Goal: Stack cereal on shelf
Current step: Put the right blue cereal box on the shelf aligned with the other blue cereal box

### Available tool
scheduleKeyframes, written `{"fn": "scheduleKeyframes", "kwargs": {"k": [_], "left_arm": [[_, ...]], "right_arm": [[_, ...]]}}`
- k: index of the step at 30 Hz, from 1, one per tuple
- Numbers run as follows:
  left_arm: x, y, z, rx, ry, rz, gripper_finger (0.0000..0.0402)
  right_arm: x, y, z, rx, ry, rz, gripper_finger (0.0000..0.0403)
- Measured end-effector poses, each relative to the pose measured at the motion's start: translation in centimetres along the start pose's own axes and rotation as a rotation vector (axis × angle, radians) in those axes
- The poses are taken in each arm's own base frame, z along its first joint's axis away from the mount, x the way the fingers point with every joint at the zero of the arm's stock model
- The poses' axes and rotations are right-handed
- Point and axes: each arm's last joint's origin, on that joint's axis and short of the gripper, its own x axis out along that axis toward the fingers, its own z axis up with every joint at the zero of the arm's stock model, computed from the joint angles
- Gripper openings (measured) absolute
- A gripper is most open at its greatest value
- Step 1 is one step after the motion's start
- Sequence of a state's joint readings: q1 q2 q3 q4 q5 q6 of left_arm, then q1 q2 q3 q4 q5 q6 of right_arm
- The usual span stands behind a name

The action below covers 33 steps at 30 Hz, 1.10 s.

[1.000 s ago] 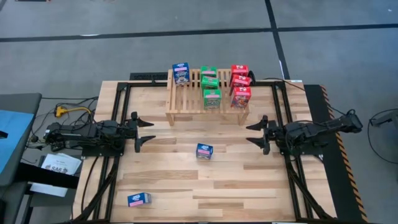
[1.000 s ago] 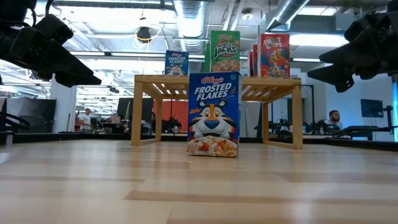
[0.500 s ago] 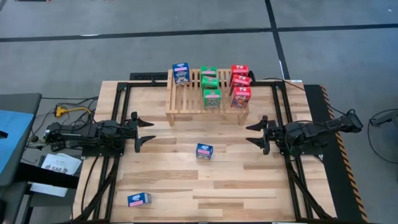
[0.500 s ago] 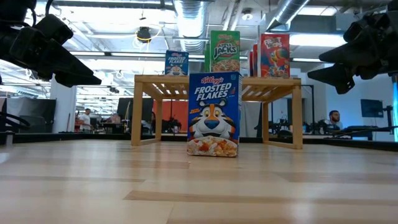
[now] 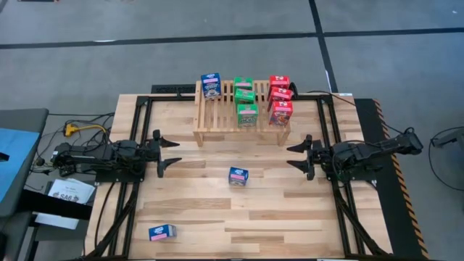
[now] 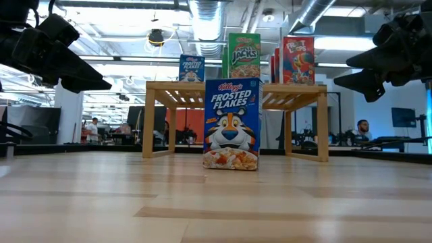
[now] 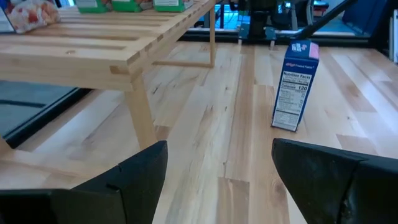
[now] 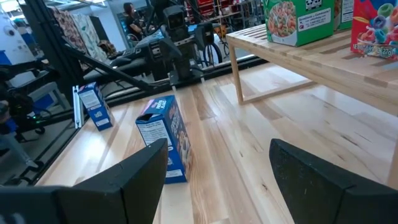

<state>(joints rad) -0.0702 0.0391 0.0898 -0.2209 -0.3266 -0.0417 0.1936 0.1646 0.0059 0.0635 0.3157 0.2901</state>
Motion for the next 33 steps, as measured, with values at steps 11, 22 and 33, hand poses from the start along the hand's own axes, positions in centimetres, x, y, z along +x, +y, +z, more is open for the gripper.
{"fn": "scheduleKeyframes", "kwargs": {"k": [11, 22, 33], "left_arm": [[0.0, 0.0, 0.0, 0.07, 0.009, 0.015, 0.0279], [0.5, -0.5, 2.4, 0.092, -0.219, -0.072, 0.0291], [2.7, -1.5, 6.4, 0.133, -0.263, -0.075, 0.0343]], "right_arm": [[0.0, 0.0, 0.0, -0.001, 0.001, 0.0, 0.0307], [0.0, 0.0, 0.0, -0.002, 0.002, 0.003, 0.0307], [0.0, 0.0, 0.0, -0.001, 0.002, 0.003, 0.0307]]}}
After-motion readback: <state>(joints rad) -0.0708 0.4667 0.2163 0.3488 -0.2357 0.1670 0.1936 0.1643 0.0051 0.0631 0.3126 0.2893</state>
